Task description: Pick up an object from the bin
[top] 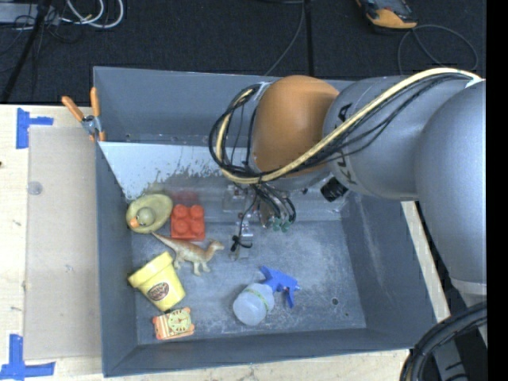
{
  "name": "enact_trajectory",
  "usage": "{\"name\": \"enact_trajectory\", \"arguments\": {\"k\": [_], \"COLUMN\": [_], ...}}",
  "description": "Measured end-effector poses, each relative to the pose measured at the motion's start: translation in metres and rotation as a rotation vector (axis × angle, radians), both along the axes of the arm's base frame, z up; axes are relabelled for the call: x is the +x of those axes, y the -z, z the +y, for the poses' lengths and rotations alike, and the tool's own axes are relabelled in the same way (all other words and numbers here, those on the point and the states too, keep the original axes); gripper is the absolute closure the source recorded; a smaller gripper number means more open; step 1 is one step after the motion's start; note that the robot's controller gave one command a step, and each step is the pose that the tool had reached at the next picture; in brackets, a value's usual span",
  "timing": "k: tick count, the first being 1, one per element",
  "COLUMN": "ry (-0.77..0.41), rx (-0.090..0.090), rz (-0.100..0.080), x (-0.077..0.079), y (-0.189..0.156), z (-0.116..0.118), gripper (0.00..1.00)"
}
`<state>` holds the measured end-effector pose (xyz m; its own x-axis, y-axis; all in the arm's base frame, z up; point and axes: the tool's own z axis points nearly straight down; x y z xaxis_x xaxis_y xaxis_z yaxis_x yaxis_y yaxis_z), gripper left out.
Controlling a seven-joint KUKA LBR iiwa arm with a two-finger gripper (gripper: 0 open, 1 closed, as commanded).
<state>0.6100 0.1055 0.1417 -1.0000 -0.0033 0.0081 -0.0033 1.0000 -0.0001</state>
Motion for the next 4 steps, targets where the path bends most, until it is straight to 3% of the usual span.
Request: {"name": "enact_trajectory", "arguments": {"k": [1, 2, 3, 4], "ry": [0.002, -0.069, -0.302, -0.344], "rx": [0.001, 0.002, 0.003, 0.002], "rz": [-0.007, -0.009, -0.004, -0.007], "x": [0.001, -0.029, -0.059, -0.063], "y": [-0.005, 0.011, 0.035, 0.051], "z": [0.000, -0.017, -0.049, -0.063], "gripper": [0.00, 0.00, 0.00, 0.00]}}
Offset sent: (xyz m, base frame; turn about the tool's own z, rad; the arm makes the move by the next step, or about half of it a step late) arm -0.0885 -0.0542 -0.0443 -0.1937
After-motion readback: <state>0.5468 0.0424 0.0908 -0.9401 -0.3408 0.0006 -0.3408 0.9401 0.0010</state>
